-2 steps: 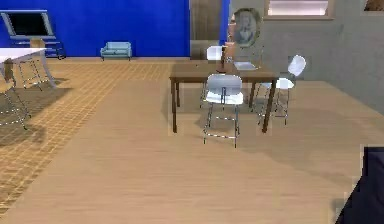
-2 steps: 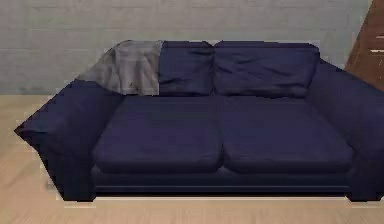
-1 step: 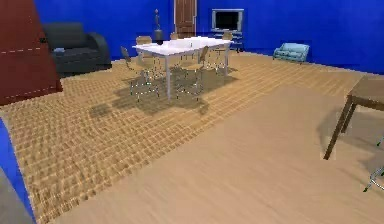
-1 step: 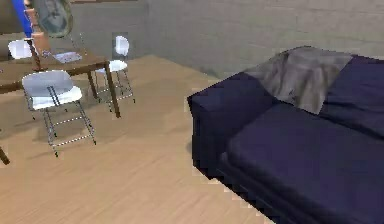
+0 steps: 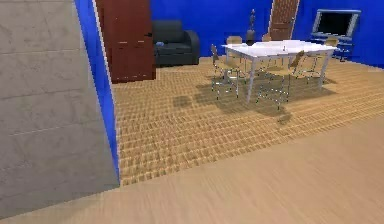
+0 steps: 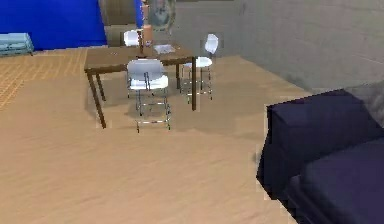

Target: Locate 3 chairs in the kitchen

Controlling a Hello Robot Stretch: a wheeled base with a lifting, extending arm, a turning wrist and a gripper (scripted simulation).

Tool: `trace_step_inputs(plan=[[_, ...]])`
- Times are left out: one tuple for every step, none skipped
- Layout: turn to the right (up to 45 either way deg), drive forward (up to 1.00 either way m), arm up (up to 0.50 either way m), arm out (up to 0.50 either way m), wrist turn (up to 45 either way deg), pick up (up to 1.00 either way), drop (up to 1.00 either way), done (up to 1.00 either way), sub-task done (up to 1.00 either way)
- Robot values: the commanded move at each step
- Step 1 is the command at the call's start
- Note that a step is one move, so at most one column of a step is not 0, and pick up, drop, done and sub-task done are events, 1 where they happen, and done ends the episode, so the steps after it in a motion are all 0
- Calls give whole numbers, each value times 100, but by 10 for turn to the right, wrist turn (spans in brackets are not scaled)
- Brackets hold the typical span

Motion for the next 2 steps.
trace_step_inputs(plan=[[0,100,0,0,0,0,0,0,0],[0,30,0,0,0,0,0,0,0]])
